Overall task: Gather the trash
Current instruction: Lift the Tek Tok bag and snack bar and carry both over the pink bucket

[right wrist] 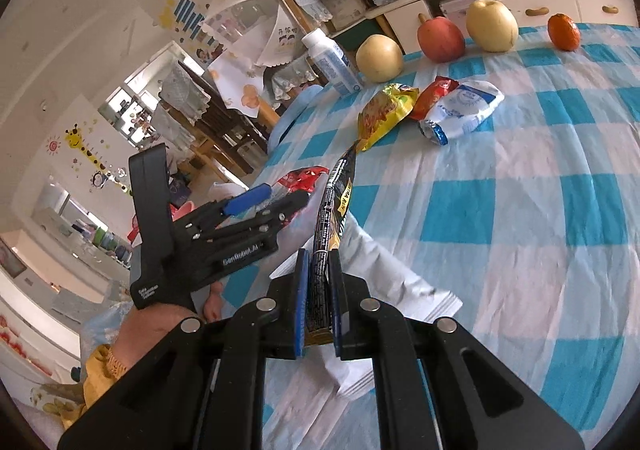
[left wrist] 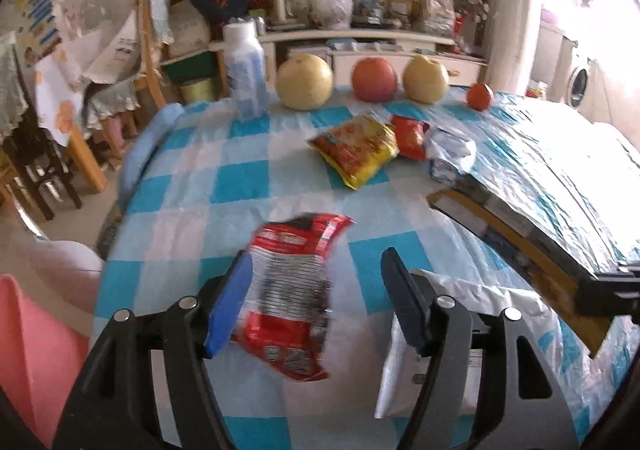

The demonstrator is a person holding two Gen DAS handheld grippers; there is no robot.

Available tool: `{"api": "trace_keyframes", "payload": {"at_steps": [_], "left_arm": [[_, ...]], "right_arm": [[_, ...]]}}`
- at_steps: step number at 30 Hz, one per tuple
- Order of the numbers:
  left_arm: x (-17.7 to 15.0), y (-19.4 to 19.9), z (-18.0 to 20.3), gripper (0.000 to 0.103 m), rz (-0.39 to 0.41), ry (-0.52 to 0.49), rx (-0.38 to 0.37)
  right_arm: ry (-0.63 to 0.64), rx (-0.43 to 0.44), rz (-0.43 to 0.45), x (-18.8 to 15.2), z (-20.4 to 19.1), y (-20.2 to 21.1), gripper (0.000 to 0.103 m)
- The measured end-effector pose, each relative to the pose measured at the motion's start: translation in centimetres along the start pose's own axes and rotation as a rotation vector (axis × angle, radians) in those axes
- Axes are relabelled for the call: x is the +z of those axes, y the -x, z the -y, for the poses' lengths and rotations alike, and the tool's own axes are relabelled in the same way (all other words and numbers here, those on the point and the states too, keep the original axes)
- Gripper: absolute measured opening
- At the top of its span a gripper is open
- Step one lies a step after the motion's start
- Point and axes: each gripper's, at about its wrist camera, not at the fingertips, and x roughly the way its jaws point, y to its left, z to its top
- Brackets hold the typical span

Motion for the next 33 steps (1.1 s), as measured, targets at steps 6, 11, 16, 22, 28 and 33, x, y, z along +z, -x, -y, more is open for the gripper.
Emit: {"api": "trace_keyframes", "payload": {"at_steps": [6, 11, 16, 22, 28, 33], "left_arm": [[-0.2, -0.5, -1.5, 0.081, -0.016, 0.057, -0.024], [-0.6, -2.5, -1.0, 0.081, -0.077, 0.065, -0.063], [-0.7, -3.4, -1.6, 0.041, -0.113, 0.156, -0.16], [-0.9, -2.9, -2.6, 0.038, -0.113, 0.237, -0.189], [-0.2, 0.5, -4.6, 0.038, -0.041, 0.278, -0.189], [0.3, 3.9, -8.0, 0.038, 0.016, 0.319, -0.146]], "right_arm": [[-0.008, -0.001, -0.003, -0.4, -0.4, -0.1, 0.011], [0.001, 0.002, -0.005, -0.7, -1.2, -0.2, 0.011], [-0.004, 0.001, 0.001, -0.9, -1.4, -0.2, 0.011], [-0.036, 0.025, 0.02, -0.8, -1.7, -0.1, 0.011], [-0.073, 0.093, 0.021, -0.5, -3.0, -0.7, 0.011], [-0.086, 0.167, 0.003, -0.1, -5.5, -2.1, 0.011]]}}
